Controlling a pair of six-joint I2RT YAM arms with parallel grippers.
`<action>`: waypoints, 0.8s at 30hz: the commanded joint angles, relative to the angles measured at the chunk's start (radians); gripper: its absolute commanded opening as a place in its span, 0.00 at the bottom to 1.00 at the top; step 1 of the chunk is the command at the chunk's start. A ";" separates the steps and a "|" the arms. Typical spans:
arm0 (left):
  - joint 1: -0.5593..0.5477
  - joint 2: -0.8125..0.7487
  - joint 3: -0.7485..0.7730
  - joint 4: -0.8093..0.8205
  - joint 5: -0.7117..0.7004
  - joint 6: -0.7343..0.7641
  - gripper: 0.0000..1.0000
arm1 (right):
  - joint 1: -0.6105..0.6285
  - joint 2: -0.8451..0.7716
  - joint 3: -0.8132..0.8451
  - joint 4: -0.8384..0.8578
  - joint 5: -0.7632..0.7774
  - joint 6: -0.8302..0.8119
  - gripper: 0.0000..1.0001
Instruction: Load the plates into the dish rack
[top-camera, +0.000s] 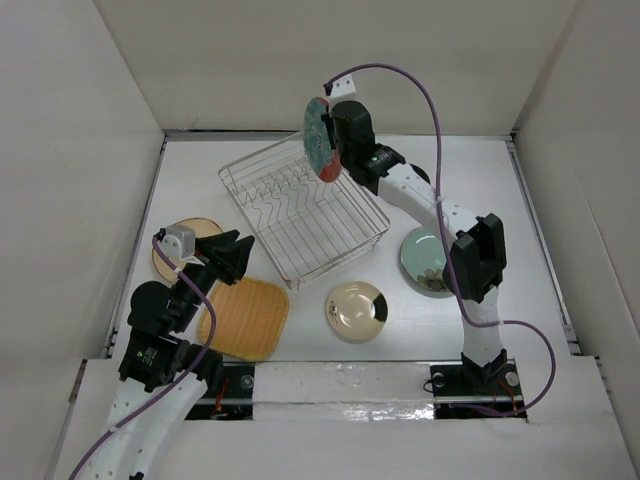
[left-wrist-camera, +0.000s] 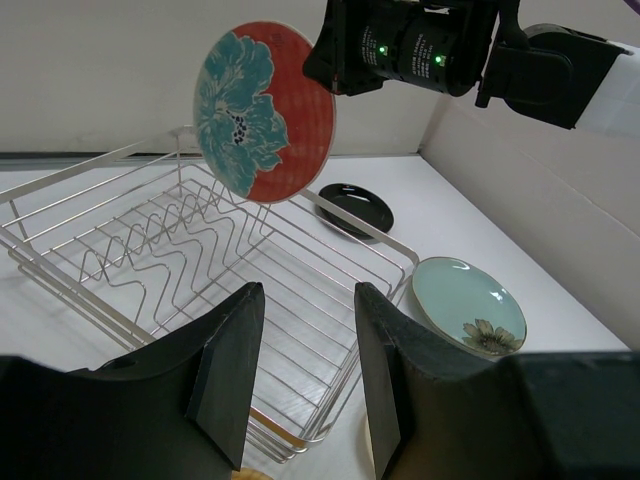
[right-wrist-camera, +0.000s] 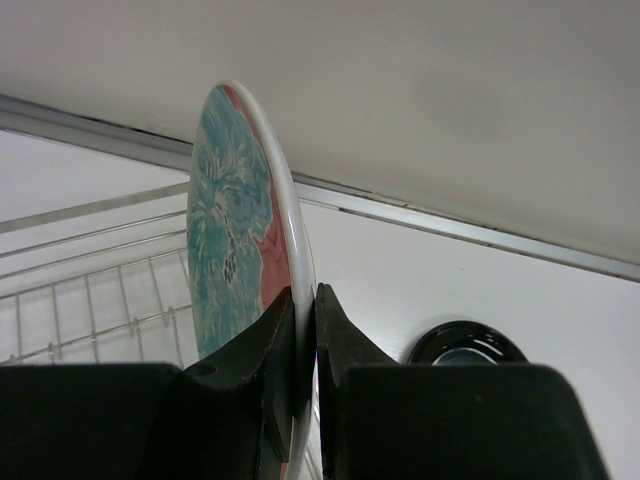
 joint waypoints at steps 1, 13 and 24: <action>-0.006 -0.004 0.018 0.036 0.002 0.012 0.38 | -0.010 -0.110 0.048 0.262 0.073 -0.057 0.00; -0.006 0.002 0.018 0.036 -0.001 0.012 0.38 | -0.010 0.002 0.132 0.236 0.066 -0.182 0.00; -0.006 0.002 0.018 0.039 0.002 0.013 0.39 | 0.010 -0.002 -0.024 0.259 0.024 -0.145 0.00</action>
